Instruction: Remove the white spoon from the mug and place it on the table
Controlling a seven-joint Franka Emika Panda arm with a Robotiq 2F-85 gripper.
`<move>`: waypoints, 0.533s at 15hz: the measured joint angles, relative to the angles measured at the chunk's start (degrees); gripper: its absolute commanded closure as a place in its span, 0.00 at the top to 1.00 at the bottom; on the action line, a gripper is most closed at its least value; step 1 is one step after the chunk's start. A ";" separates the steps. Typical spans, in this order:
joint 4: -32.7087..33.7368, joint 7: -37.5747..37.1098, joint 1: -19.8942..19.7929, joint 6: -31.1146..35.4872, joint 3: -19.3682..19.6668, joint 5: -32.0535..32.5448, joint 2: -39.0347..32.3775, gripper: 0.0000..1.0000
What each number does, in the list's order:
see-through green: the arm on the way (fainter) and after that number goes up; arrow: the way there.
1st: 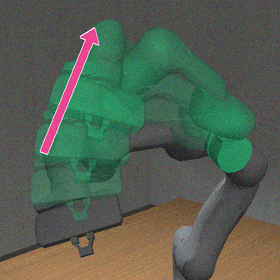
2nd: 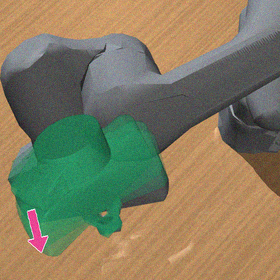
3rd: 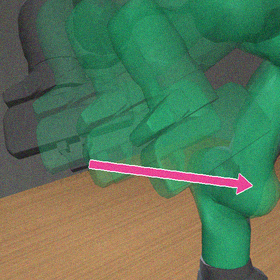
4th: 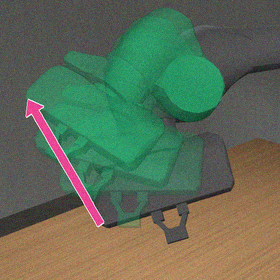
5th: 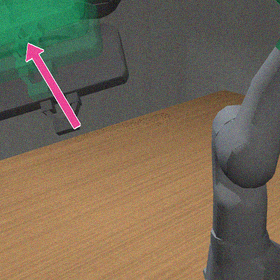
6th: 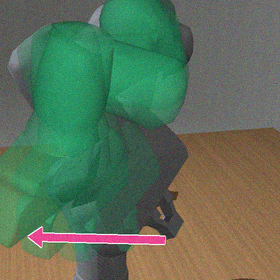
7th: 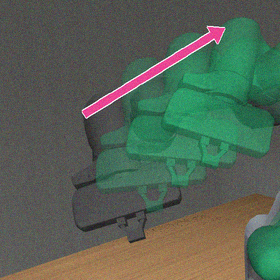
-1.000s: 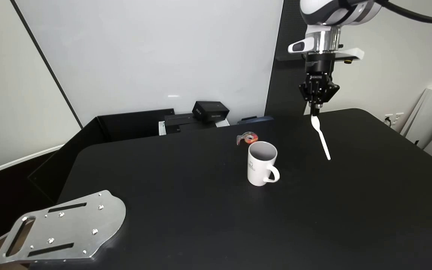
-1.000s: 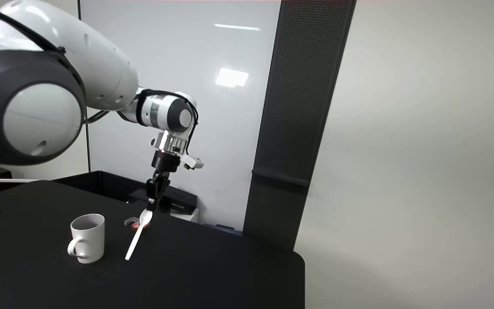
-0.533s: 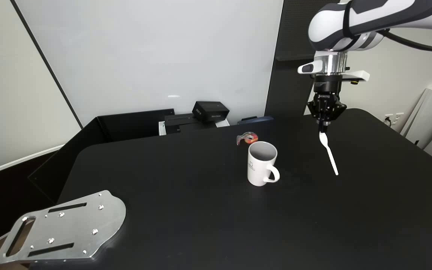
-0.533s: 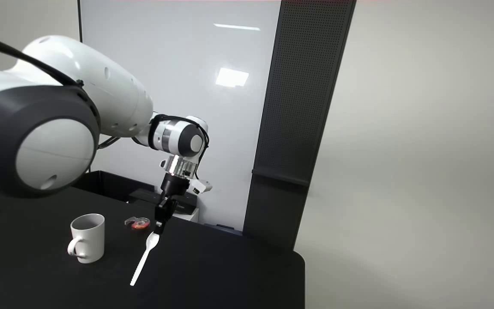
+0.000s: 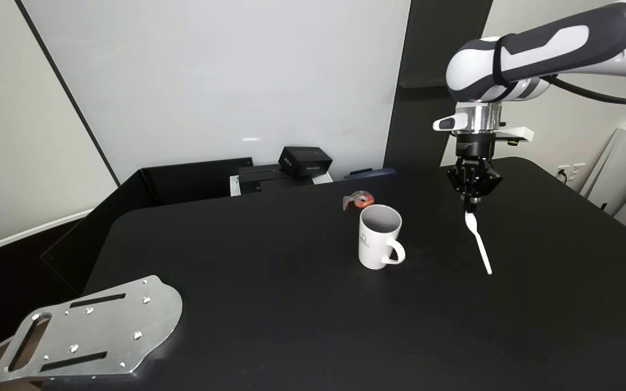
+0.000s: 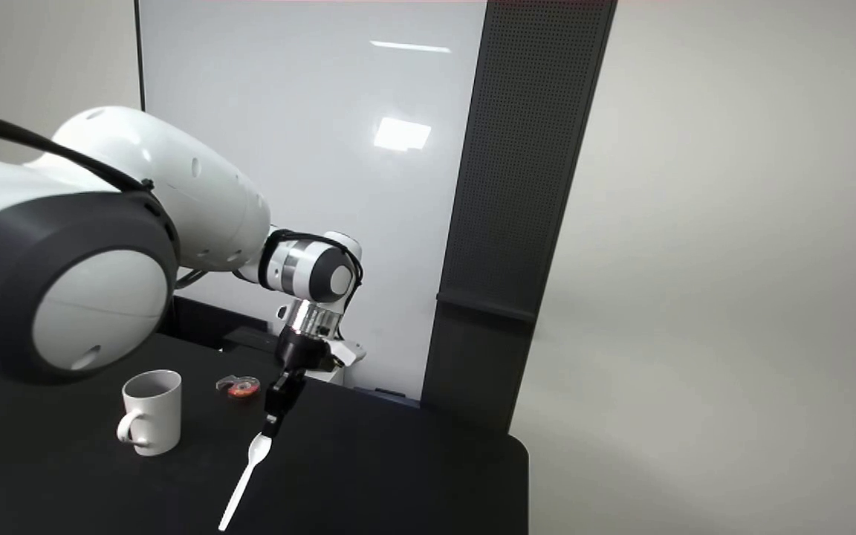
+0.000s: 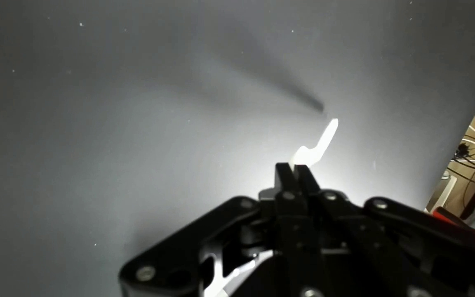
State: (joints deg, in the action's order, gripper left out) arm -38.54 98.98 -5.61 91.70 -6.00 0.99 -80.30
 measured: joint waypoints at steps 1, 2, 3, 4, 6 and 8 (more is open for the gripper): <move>0.02 0.00 0.01 0.00 0.00 0.00 -0.09 0.43; 0.10 0.01 0.02 0.08 -0.02 0.00 -0.09 0.49; 0.32 0.03 0.07 0.32 -0.06 0.00 -0.07 0.55; 0.57 0.10 0.13 0.83 -0.14 0.00 0.03 0.62; 1.14 0.32 0.42 2.04 -0.30 0.01 0.61 0.77; 1.65 0.72 0.96 3.75 -0.34 0.11 1.80 0.88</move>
State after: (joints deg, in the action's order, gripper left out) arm -36.90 99.71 -4.65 95.45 -6.34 1.09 -78.51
